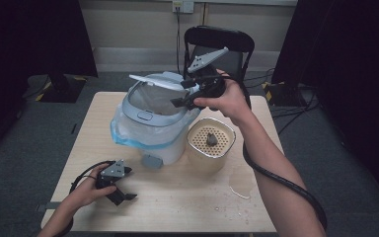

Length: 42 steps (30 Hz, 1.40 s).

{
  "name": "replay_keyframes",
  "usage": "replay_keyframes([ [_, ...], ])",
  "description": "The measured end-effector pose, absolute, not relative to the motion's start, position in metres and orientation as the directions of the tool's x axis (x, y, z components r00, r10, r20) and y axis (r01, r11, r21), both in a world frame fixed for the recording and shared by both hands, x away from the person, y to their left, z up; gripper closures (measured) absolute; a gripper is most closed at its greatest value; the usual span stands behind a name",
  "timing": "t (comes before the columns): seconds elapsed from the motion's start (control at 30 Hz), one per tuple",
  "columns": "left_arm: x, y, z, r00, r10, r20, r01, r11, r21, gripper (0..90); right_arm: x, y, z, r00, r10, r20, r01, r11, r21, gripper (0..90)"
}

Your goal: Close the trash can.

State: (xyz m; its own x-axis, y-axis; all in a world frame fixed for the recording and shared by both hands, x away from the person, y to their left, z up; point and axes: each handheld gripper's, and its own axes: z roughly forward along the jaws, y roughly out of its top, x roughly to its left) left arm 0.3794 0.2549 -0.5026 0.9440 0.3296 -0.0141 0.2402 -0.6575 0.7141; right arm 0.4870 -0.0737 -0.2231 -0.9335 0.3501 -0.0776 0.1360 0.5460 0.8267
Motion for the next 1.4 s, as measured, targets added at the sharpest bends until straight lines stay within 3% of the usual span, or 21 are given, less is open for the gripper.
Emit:
replay_keyframes([
  [0.67, 0.379, 0.255, -0.503, 0.942, 0.336, -0.015, 0.244, -0.651, 0.719, 0.0, 0.472, -0.062, -0.239, -0.967, 0.252, 0.027, 0.171, 0.574, 0.801, 26.9],
  [0.87, 0.378, 0.255, -0.503, 0.941, 0.339, -0.014, 0.245, -0.65, 0.719, 0.0, 0.474, -0.059, -0.245, -0.968, 0.244, 0.061, 0.194, 0.57, 0.798, 45.7],
  [1.03, 0.378, 0.255, -0.503, 0.941, 0.339, -0.014, 0.245, -0.65, 0.719, 0.0, 0.477, -0.056, -0.246, -0.954, 0.297, 0.042, 0.217, 0.585, 0.781, 63.6],
  [1.4, 0.378, 0.255, -0.503, 0.94, 0.34, -0.014, 0.245, -0.65, 0.719, 0.0, 0.483, -0.054, -0.248, -0.944, 0.33, 0.004, 0.212, 0.595, 0.775, 79.5],
])
